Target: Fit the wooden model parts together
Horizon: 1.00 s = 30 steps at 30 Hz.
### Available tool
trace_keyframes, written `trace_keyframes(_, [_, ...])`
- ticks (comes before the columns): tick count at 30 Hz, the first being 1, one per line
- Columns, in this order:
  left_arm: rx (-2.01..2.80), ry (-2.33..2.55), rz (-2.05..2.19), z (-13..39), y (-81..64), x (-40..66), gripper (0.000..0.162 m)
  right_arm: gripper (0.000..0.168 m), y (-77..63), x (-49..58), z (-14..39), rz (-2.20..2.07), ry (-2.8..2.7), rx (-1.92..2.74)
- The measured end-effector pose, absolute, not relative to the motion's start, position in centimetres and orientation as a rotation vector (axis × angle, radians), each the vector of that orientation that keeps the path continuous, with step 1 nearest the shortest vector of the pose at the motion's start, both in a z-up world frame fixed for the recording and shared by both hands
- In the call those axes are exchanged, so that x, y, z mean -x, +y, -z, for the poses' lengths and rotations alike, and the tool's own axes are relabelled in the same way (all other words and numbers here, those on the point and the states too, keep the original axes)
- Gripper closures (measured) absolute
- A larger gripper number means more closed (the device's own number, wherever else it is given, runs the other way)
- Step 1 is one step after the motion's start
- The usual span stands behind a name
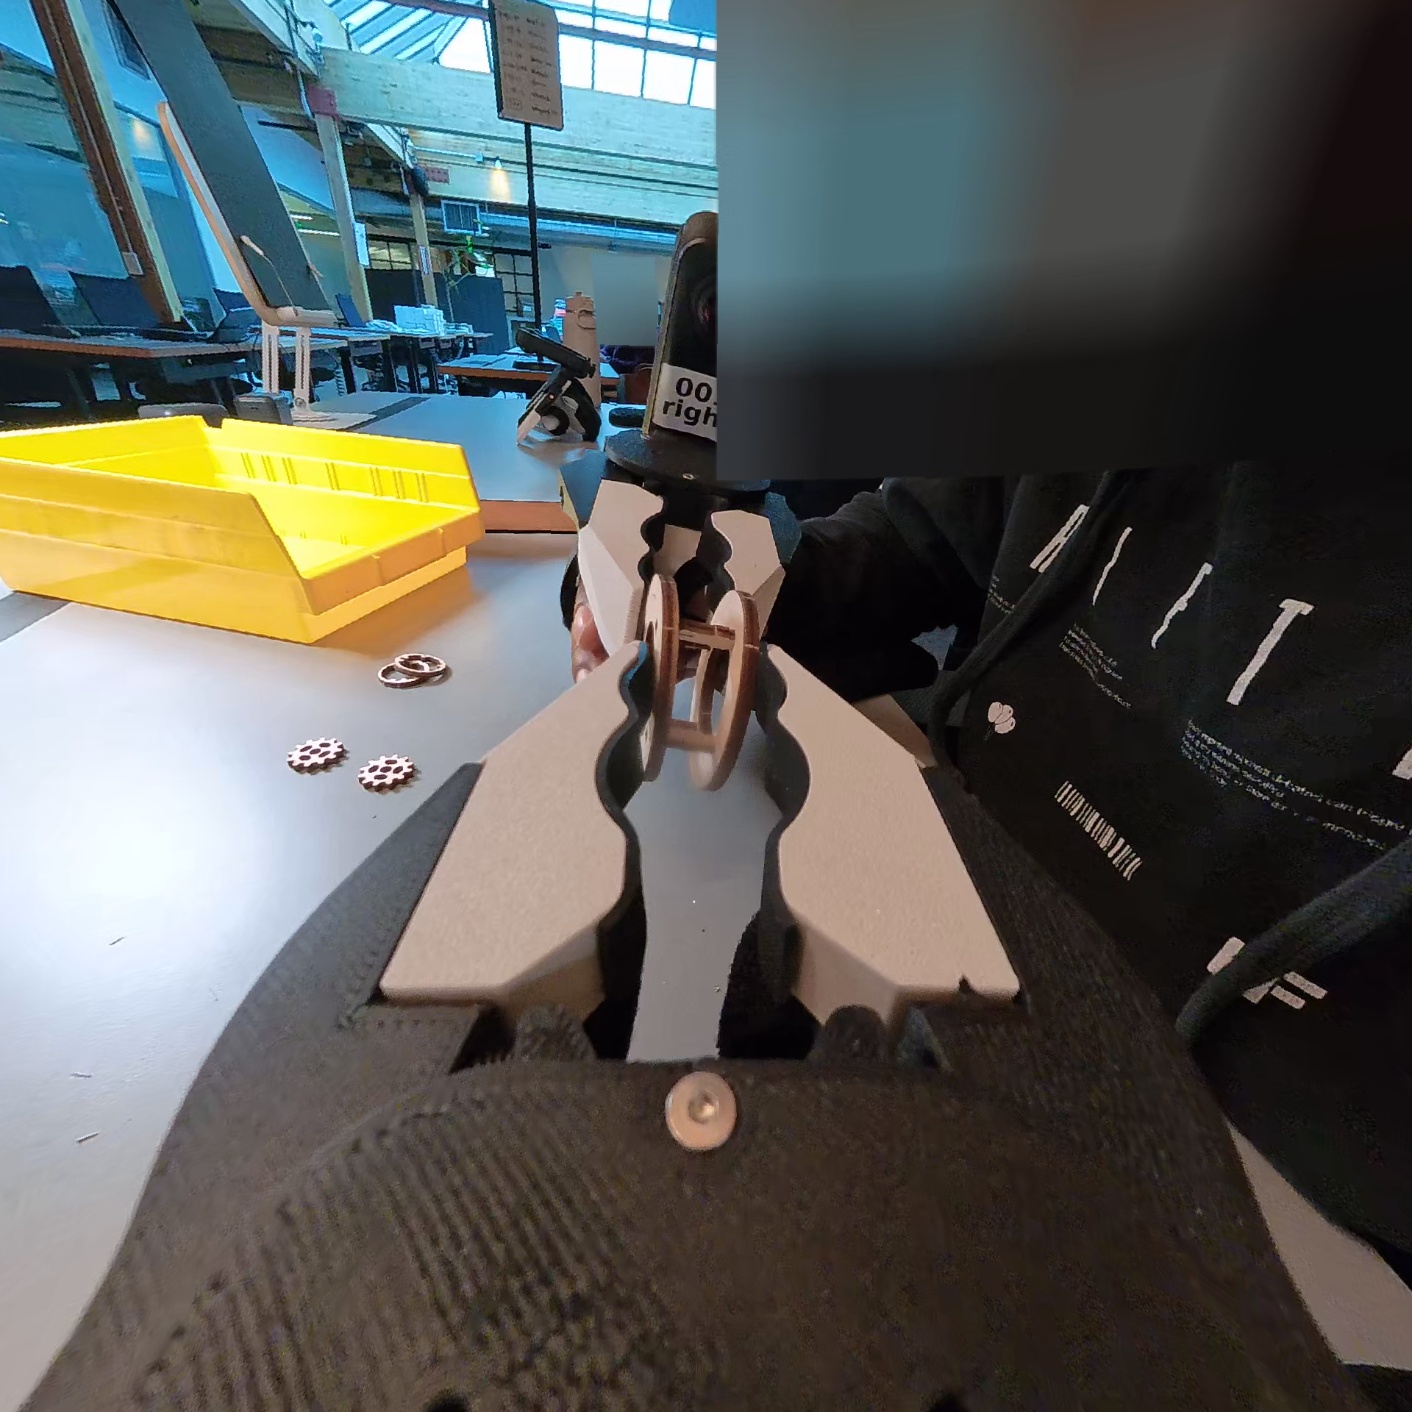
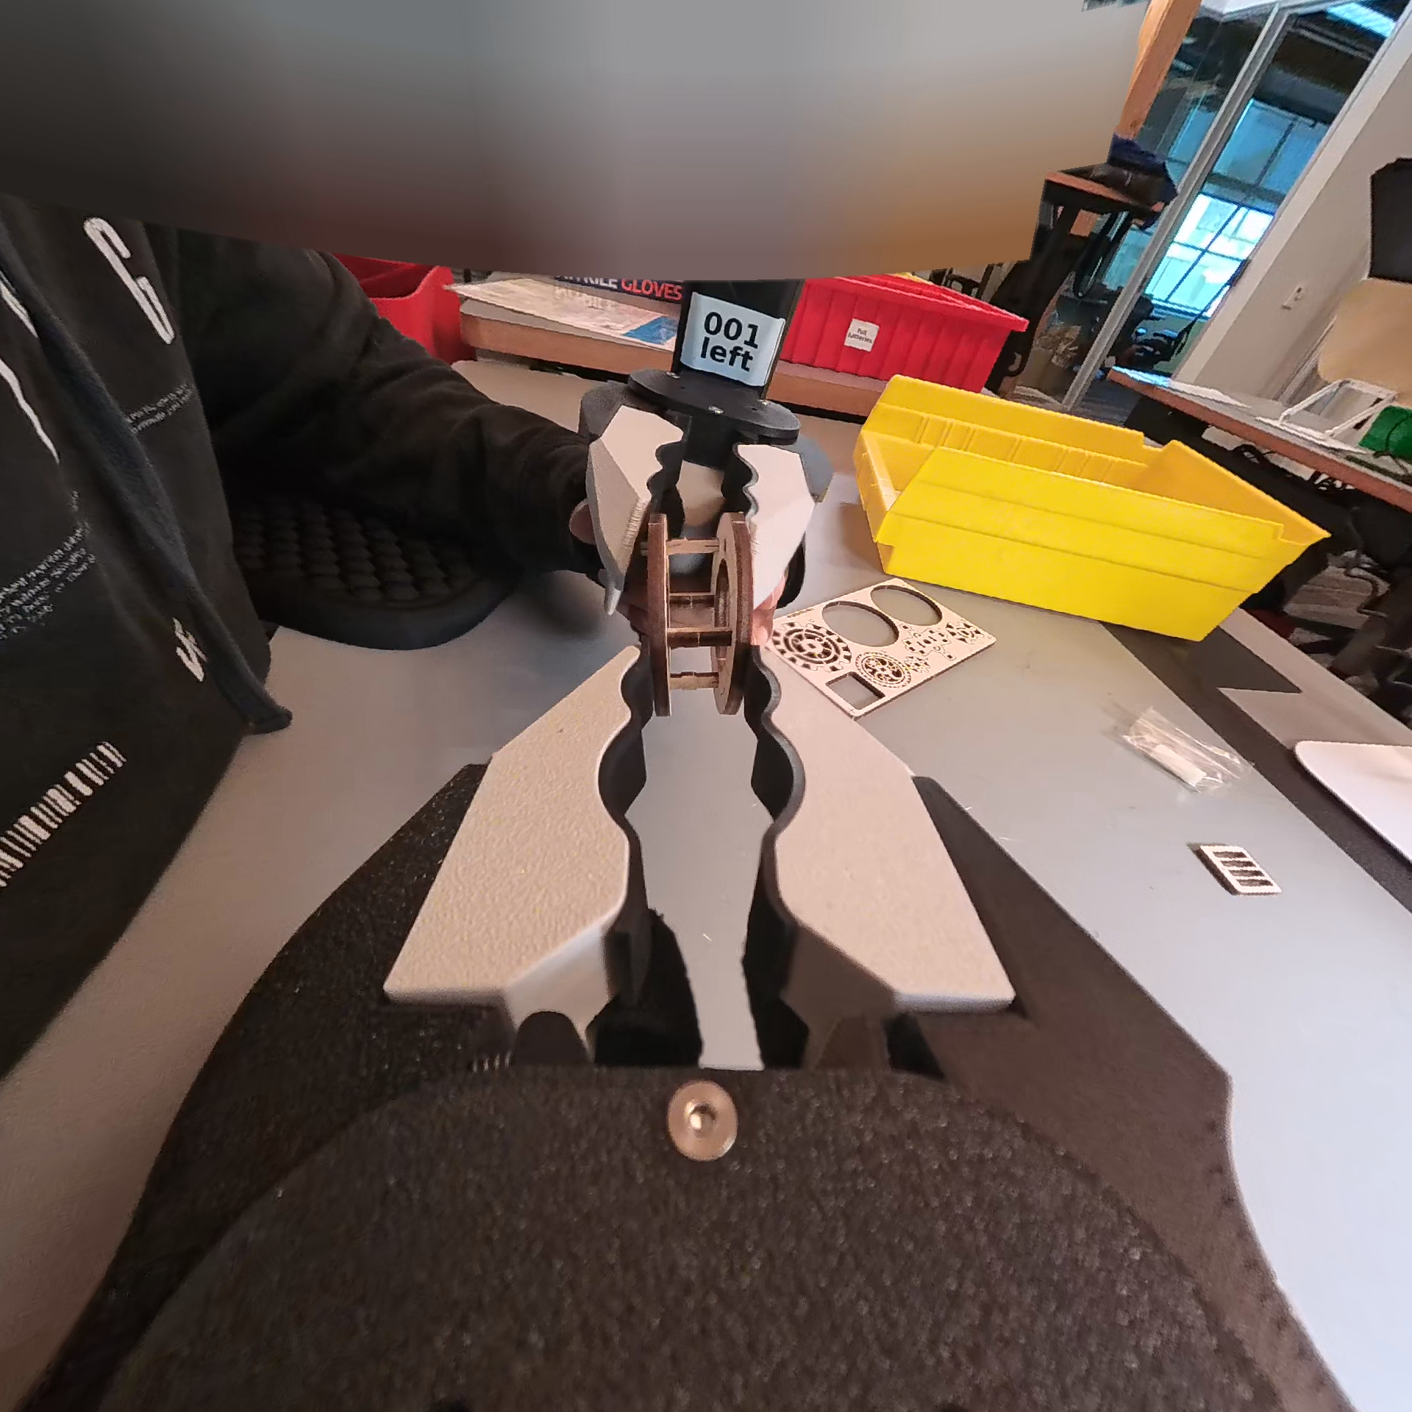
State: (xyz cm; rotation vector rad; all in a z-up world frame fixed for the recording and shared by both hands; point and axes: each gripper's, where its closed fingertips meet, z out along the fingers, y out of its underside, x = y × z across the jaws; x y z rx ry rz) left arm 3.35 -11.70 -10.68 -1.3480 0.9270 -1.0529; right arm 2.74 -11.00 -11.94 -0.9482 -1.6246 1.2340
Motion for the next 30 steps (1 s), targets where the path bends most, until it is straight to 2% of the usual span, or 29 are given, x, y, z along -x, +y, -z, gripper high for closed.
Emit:
trace_keyframes(8, [1.344, 0.909, 1.082, 10.5, -11.6, -3.1, 0.138, 0.142, -11.1, -2.9, 11.2, -1.320, -1.571, 0.934])
trace_keyframes(18, [1.360, 0.913, 1.073, 10.7, -11.6, -3.3, 0.137, 0.147, -11.1, -3.0, 11.0, -1.326, -1.573, 0.942])
trace_keyframes(21, [1.379, 0.891, 1.006, 10.6, -11.0, -2.9, 0.129, 0.147, -10.8, -3.0, 11.0, -1.300, -1.572, 0.951])
trace_keyframes(25, [1.373, 0.918, 0.960, 10.5, -11.2, -3.2, 0.136, 0.147, -10.9, -2.7, 11.6, -1.254, -1.599, 0.955])
trace_keyframes(30, [1.366, 0.936, 0.934, 10.4, -11.3, -3.1, 0.138, 0.148, -11.1, -2.7, 11.5, -1.230, -1.602, 0.951])
